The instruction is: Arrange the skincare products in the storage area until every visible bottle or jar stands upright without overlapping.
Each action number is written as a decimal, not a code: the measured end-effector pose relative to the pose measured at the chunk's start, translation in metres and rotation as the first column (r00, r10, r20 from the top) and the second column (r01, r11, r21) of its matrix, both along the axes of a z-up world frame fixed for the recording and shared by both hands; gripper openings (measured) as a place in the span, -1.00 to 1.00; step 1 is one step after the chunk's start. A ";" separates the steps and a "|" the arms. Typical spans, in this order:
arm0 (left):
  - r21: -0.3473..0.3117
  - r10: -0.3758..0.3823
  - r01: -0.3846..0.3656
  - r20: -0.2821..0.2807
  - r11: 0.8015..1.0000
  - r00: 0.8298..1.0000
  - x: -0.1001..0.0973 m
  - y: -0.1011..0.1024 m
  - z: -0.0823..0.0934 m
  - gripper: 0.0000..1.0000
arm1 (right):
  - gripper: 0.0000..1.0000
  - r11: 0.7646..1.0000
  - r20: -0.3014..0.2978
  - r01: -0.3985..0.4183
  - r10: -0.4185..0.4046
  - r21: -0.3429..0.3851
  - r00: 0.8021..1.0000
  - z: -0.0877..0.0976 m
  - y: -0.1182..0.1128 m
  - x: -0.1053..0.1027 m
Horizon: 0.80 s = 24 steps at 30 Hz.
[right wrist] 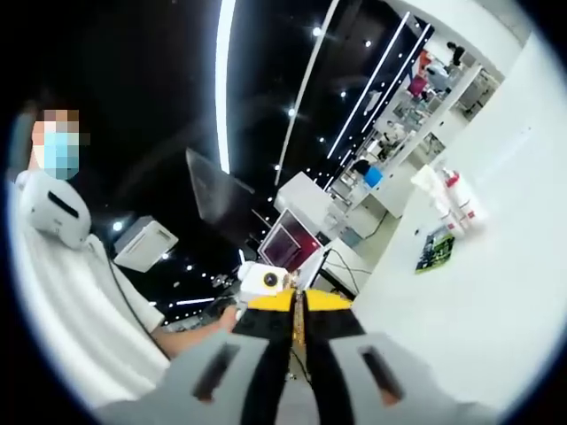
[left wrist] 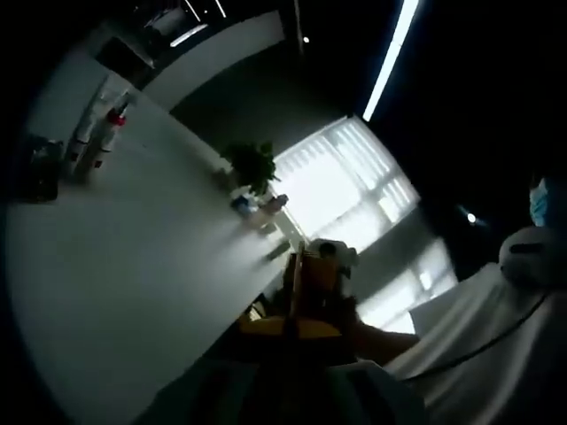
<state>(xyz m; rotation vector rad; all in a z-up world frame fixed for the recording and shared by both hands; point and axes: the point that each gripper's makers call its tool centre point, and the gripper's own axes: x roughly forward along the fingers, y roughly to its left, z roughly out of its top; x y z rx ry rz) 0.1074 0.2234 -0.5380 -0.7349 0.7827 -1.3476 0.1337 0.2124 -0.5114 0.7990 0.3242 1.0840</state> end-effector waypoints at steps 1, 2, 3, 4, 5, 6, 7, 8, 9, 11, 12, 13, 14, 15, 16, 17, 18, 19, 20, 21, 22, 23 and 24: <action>0.004 -0.024 0.024 -0.005 1.000 1.000 -0.003 -0.001 -0.001 -0.99 | -0.62 1.000 -0.006 0.003 -0.003 -0.014 1.000 -0.002 0.003 0.001; 0.010 -0.033 0.033 -0.003 0.999 0.999 -0.005 -0.002 -0.002 -0.99 | -0.68 1.000 -0.010 -0.008 0.008 -0.019 1.000 -0.003 0.005 -0.001; 0.017 -0.047 0.047 -0.005 0.999 0.999 -0.007 -0.003 -0.004 -0.99 | -0.94 0.999 0.002 -0.039 0.039 -0.024 0.999 -0.003 0.008 -0.006; 0.036 -0.063 0.063 -0.014 0.997 0.998 -0.010 -0.004 -0.008 -0.98 | -0.95 0.999 0.025 -0.047 0.048 -0.026 0.999 -0.001 0.008 -0.008; 0.025 -0.049 0.049 -0.010 0.998 0.999 -0.008 -0.005 -0.007 -0.98 | -0.96 0.999 0.033 -0.023 0.025 -0.037 0.999 -0.003 0.008 -0.006; 0.023 -0.033 0.033 -0.013 0.999 0.999 -0.005 -0.003 -0.008 -0.98 | -0.96 0.999 0.042 -0.016 0.018 -0.038 0.999 -0.002 0.008 -0.005; 0.022 -0.032 0.032 -0.015 0.999 0.999 -0.005 -0.001 -0.009 -0.98 | -0.95 0.999 0.038 -0.015 0.017 -0.037 0.999 -0.003 0.009 -0.005; 0.021 -0.027 0.028 -0.015 0.999 1.000 -0.005 0.001 -0.009 -0.98 | -0.95 0.999 0.037 -0.016 0.018 -0.033 0.999 -0.003 0.009 -0.005; 0.024 -0.023 0.024 -0.010 0.999 1.000 -0.004 0.001 -0.009 -0.99 | -0.92 0.999 0.034 -0.015 0.016 -0.034 0.999 -0.004 0.010 -0.005; 0.023 -0.006 0.006 -0.013 1.000 1.000 0.001 0.008 -0.011 -0.99 | -0.73 0.997 -0.013 -0.014 0.013 -0.071 1.000 -0.014 0.010 -0.003; 0.020 0.005 -0.005 -0.017 1.000 1.000 0.004 0.011 -0.011 -0.99 | -0.56 0.997 -0.015 -0.005 0.004 -0.079 1.000 -0.016 0.009 -0.002; 0.024 0.035 -0.035 -0.014 0.999 0.999 0.011 0.018 -0.011 -0.99 | -0.38 0.995 -0.006 0.024 -0.025 -0.094 1.000 -0.018 0.006 0.002; 0.031 0.056 -0.055 -0.013 0.998 0.998 0.016 0.025 -0.012 -0.99 | -0.36 0.993 0.009 0.049 -0.048 -0.107 0.999 -0.019 0.002 0.003; 0.038 0.077 -0.077 -0.012 0.996 0.997 0.022 0.030 -0.013 -0.99 | -0.44 0.994 0.005 0.030 -0.029 -0.106 1.000 -0.020 0.002 0.000; 0.046 0.099 -0.098 -0.011 0.994 0.995 0.027 0.036 -0.013 -0.98 | -0.50 0.993 -0.008 0.016 -0.017 -0.116 1.000 -0.023 0.000 -0.003; 0.055 0.125 -0.124 -0.011 0.991 0.992 0.034 0.042 -0.014 -0.98 | -0.49 0.992 -0.011 0.020 -0.022 -0.124 1.000 -0.025 -0.002 -0.004; 0.065 0.150 -0.149 -0.011 0.987 0.989 0.040 0.049 -0.016 -0.98 | -0.49 0.985 -0.002 0.038 -0.039 -0.168 0.999 -0.032 -0.006 -0.003; 0.082 0.175 -0.173 -0.014 0.981 0.985 0.047 0.058 -0.019 -0.98 | -0.49 0.978 0.004 0.043 -0.043 -0.203 0.999 -0.038 -0.008 -0.004; 0.095 0.190 -0.187 -0.019 0.978 0.982 0.052 0.064 -0.020 -0.98 | -0.49 0.968 0.008 0.044 -0.044 -0.246 0.999 -0.046 -0.010 -0.005; 0.117 0.206 -0.201 -0.039 0.973 0.978 0.058 0.073 -0.024 -0.98 | -0.48 0.961 0.007 0.047 -0.047 -0.271 0.999 -0.050 -0.012 -0.006; 0.131 0.214 -0.205 -0.059 0.970 0.975 0.061 0.078 -0.027 -0.98 | -0.47 0.956 0.008 0.051 -0.051 -0.289 0.999 -0.054 -0.014 -0.006; 0.163 0.233 -0.218 -0.079 0.962 0.969 0.067 0.086 -0.032 -0.98 | -0.47 0.952 0.002 0.052 -0.054 -0.300 0.999 -0.056 -0.015 -0.008; 0.185 0.255 -0.239 -0.071 0.953 0.964 0.073 0.092 -0.036 -0.98 | -0.46 0.953 0.002 0.051 -0.053 -0.298 0.999 -0.055 -0.016 -0.009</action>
